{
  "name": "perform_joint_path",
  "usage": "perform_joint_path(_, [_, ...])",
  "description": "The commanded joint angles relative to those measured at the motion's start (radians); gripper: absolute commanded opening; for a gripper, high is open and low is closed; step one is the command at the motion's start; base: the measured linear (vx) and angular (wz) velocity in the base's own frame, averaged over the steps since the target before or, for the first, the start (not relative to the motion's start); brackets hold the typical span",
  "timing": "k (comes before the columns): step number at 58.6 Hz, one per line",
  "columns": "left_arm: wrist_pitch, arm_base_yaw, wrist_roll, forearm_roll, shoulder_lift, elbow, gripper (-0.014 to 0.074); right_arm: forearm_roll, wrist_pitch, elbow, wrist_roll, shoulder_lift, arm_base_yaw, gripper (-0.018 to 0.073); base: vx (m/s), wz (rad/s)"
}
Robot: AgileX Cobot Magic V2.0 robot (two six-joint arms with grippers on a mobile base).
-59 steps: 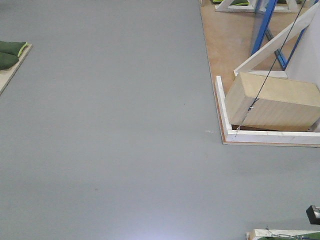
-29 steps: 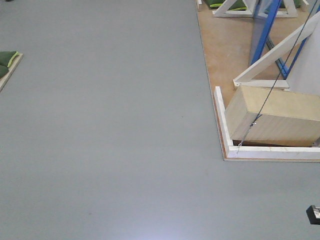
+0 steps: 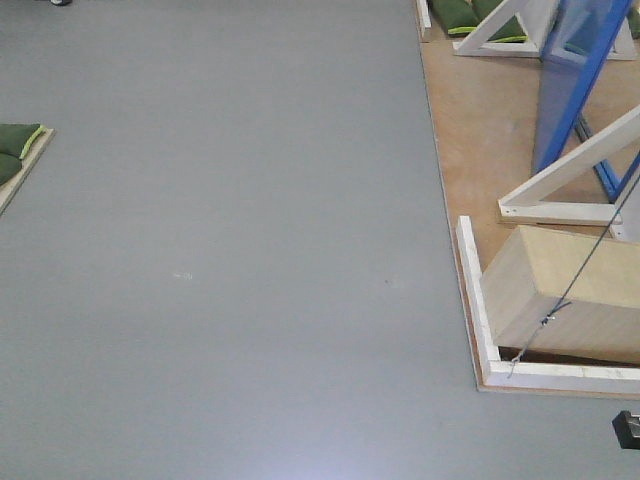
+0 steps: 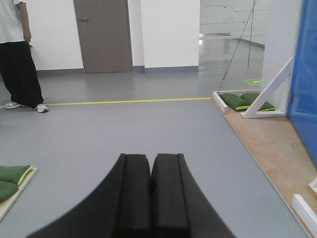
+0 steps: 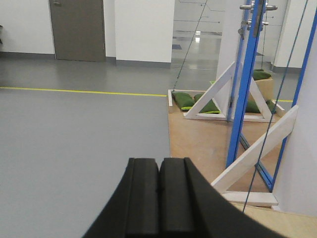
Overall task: Move to blue door and open it
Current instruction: 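Drive the base forward along the wooden platform toward the blue door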
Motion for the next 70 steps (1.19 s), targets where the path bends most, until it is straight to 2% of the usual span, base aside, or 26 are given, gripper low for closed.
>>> perform_joint_path(1, [-0.083, 0.001, -0.007, -0.002, -0.014, -0.027, 0.0073, -0.005, -0.084, 0.003, 0.001, -0.014, 0.003, -0.0001, 0.41, 0.07])
perform_joint_path(70, [-0.083, 0.001, -0.007, -0.002, -0.014, -0.027, 0.0073, -0.005, -0.084, 0.003, 0.001, -0.014, 0.003, -0.0001, 0.48, -0.04])
